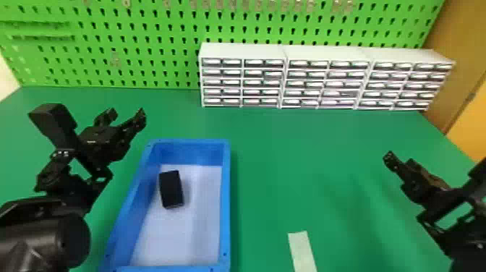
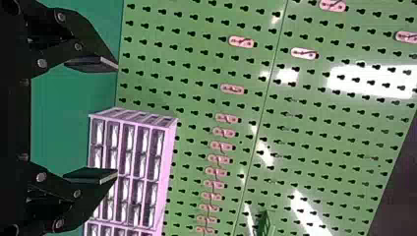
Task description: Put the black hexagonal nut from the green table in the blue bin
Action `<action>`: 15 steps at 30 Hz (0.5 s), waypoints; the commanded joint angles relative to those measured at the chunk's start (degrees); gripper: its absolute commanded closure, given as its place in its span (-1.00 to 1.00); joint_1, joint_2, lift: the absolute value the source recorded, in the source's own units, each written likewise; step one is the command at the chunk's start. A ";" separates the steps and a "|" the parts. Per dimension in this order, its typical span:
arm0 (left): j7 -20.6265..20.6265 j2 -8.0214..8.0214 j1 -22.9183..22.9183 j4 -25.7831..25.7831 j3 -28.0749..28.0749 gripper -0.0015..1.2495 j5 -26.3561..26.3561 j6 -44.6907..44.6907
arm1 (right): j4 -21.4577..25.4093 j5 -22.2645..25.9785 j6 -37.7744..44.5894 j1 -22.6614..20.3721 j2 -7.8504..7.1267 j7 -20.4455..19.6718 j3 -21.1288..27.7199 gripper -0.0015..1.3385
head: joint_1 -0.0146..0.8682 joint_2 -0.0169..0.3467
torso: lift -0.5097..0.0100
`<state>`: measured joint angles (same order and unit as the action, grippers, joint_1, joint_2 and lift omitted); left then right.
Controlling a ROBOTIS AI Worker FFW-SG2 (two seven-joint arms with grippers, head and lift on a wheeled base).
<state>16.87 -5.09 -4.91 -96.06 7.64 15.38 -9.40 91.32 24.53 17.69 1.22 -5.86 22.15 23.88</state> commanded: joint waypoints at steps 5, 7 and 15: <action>0.00 0.00 0.17 0.00 0.01 -0.22 0.00 0.00 | 0.00 0.00 -0.02 -0.07 -0.02 0.00 -0.23 -0.23 | 0.60 -0.86 | 0.59; 0.00 0.00 0.17 0.00 0.01 -0.22 0.00 0.00 | 0.00 0.00 -0.02 -0.07 -0.02 0.00 -0.23 -0.23 | 0.60 -0.86 | 0.59; 0.00 0.00 0.25 0.00 0.18 -0.22 -0.09 0.00 | 0.00 0.00 -0.11 -0.07 -0.02 0.00 -0.23 -0.23 | 0.60 -0.86 | 0.59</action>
<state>16.87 -5.10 -4.74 -96.06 7.73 15.32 -9.40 91.32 24.52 17.60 1.14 -5.89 22.15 23.64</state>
